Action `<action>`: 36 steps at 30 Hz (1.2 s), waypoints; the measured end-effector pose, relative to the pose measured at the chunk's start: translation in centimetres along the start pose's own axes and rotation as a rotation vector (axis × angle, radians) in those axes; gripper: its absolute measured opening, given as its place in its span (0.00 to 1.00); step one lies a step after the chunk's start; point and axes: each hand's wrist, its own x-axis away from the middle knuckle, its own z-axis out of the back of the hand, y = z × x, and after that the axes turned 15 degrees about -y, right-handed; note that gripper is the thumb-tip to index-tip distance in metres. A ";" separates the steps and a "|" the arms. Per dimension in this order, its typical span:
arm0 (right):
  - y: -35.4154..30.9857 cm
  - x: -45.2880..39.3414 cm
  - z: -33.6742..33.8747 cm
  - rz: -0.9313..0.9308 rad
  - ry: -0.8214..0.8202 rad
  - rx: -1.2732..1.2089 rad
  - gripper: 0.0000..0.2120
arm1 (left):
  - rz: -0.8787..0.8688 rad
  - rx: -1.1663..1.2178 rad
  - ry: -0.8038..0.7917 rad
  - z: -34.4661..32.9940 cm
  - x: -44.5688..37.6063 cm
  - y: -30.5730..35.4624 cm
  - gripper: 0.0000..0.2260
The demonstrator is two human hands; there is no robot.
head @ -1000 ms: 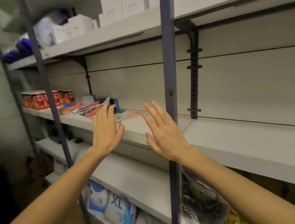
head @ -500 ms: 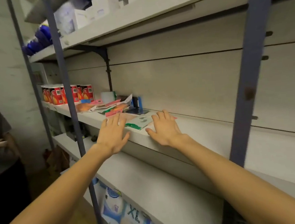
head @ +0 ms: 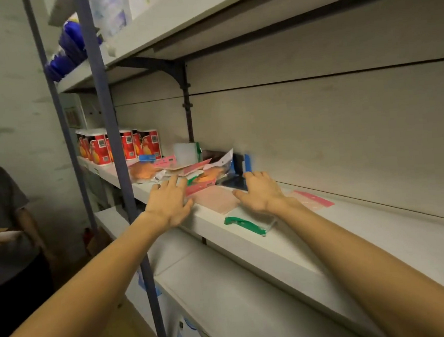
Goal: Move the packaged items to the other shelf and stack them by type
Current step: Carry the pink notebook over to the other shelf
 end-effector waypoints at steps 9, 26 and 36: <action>-4.1 -8.3 -0.7 0.113 0.104 0.024 0.22 | 0.053 0.082 0.000 -2.2 -7.3 -8.1 0.25; -12.7 -23.2 -3.5 -0.052 -0.098 0.276 0.40 | -0.282 0.054 -0.095 -5.9 -27.3 -18.2 0.31; -15.4 -21.1 -3.4 -0.011 -0.004 0.600 0.23 | -0.419 0.158 0.226 -6.8 -28.1 -19.2 0.09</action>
